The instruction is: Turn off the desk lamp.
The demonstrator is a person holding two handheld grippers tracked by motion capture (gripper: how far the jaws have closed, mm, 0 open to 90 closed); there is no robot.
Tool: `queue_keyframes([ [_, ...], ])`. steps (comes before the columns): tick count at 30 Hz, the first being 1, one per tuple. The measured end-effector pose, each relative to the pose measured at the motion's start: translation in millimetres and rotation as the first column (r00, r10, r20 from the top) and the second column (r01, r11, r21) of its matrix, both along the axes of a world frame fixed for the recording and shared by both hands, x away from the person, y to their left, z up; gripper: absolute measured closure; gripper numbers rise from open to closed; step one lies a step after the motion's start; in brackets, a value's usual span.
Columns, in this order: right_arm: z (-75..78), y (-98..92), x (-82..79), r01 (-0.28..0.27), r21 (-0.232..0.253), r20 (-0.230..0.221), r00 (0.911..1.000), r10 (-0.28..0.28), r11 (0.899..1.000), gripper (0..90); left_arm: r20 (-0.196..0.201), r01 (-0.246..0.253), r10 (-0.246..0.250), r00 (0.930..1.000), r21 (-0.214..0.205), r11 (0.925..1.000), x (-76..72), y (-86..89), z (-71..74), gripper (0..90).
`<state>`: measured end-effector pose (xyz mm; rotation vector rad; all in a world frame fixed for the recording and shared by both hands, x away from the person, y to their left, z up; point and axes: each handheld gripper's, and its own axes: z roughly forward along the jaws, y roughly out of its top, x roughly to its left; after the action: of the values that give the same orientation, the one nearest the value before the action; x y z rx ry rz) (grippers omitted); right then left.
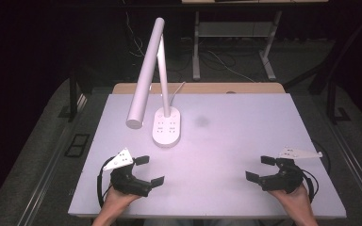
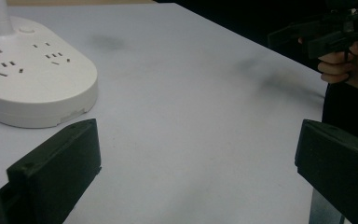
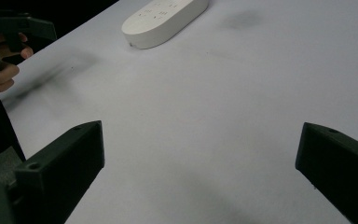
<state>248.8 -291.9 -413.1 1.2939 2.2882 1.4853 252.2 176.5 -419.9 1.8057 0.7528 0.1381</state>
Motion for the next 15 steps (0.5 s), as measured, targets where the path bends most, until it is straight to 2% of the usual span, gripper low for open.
queue_keyframes([
  [6,0.9,-0.5,-0.1,0.004,0.01,-0.006,1.0,-0.004,1.0,1.1,0.004,0.002,-0.002,1.0,0.006,1.0,-0.9,-1.1,0.5,0.0],
  [15,0.5,-0.1,0.7,0.004,-0.001,-0.015,0.9999,-0.004,1.0,1.1,0.008,0.013,-0.013,0.9999,0.013,0.9998,-2.2,-4.0,0.1,0.0],
])
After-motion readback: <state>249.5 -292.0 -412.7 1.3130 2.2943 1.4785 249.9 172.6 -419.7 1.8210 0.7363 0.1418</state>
